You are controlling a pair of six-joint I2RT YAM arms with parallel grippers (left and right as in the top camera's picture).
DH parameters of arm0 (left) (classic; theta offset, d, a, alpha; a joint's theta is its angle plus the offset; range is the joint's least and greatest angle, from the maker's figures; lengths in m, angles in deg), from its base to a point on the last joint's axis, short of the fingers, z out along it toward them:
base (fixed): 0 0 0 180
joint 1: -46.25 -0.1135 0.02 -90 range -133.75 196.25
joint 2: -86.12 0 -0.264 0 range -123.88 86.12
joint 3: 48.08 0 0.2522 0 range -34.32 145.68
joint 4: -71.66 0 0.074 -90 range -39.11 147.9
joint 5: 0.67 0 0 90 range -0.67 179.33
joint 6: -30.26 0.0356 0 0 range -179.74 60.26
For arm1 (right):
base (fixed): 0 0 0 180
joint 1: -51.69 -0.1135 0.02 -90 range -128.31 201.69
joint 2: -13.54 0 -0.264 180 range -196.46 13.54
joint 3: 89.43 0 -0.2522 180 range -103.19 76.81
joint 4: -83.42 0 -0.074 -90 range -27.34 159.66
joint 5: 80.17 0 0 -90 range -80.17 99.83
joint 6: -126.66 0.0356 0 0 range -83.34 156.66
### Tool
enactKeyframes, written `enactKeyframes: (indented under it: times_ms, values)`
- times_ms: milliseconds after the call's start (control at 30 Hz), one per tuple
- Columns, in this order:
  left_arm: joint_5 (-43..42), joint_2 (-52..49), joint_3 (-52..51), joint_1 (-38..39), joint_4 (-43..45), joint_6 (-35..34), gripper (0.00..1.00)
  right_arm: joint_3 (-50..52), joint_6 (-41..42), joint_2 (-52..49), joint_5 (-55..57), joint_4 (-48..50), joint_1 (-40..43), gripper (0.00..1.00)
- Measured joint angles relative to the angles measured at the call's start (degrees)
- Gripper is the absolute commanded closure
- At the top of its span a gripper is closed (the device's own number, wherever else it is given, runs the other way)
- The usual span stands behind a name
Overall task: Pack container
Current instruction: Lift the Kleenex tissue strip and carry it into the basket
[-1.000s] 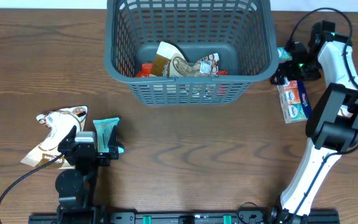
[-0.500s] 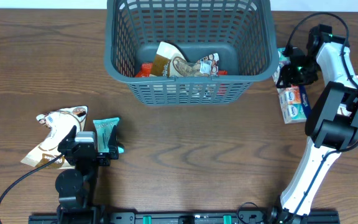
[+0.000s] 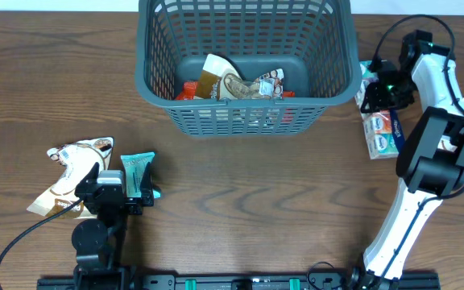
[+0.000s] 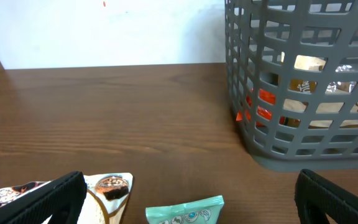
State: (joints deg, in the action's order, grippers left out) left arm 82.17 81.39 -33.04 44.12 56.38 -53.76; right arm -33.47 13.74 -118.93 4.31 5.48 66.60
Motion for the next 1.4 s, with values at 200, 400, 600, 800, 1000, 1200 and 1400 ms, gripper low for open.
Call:
enactKeyframes:
  times_ms: [200,400,600,800,1000,1200,1400]
  values:
    - [0.00,0.00,0.00,0.00,0.00,0.00,0.01,-4.83,1.20,10.40,0.15,0.42,-0.02,0.99]
    - [0.00,0.00,0.00,0.00,0.00,0.00,0.02,-9.88,1.57,25.59,-0.04,2.73,-1.62,0.99]
    - [0.00,0.00,0.00,0.00,0.00,0.00,0.01,-10.73,-2.19,35.06,-1.77,9.27,-10.23,0.99]
    - [0.00,0.00,0.00,0.00,0.00,0.00,0.01,-10.73,-15.96,37.62,-6.14,9.16,-23.10,0.99]
    - [0.00,0.00,0.00,0.00,0.00,0.00,0.01,-10.73,-33.81,36.24,-10.32,0.94,-33.35,0.99]
    - [0.00,0.00,0.00,0.00,0.00,0.00,0.02,-10.73,-44.48,31.56,-10.80,-1.86,-35.91,0.99]
    - [0.00,0.00,0.00,0.00,0.00,0.00,0.01,-10.73,-48.26,24.13,-10.38,1.07,-35.08,0.99]
